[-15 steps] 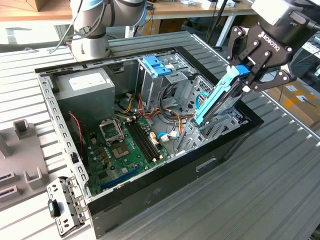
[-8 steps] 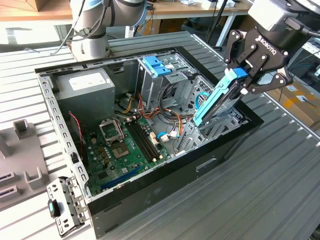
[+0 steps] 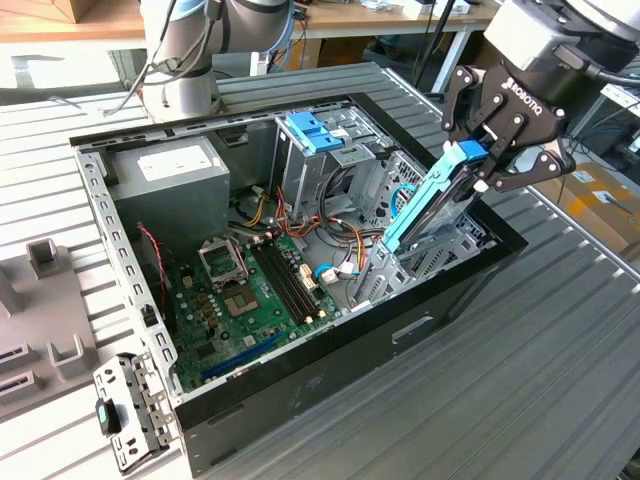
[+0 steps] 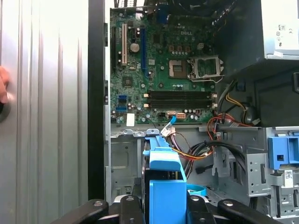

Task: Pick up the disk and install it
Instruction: 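Insert the disk into the insertion slot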

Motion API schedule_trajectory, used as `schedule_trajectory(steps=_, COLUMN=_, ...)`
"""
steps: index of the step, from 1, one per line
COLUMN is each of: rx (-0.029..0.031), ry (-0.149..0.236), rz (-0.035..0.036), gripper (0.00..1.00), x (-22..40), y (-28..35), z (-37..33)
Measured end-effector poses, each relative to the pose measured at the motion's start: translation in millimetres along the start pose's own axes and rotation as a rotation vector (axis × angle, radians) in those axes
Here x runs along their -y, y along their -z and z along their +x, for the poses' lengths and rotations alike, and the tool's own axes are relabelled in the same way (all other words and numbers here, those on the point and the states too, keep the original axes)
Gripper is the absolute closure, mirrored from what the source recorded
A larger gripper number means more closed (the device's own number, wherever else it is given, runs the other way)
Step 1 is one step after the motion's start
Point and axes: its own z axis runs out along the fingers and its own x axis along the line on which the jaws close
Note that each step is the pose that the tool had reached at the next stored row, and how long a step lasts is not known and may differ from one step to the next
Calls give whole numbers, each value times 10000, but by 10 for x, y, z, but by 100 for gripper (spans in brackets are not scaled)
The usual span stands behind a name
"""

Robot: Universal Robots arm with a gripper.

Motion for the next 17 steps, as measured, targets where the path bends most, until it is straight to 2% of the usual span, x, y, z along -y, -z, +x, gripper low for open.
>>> schedule_trajectory(steps=4, rx=-2, ry=-2, rz=0, gripper=64, x=5, y=-57, z=6)
schedule_trajectory(steps=17, rx=-2, ry=-3, rz=0, gripper=64, x=26, y=-305, z=37)
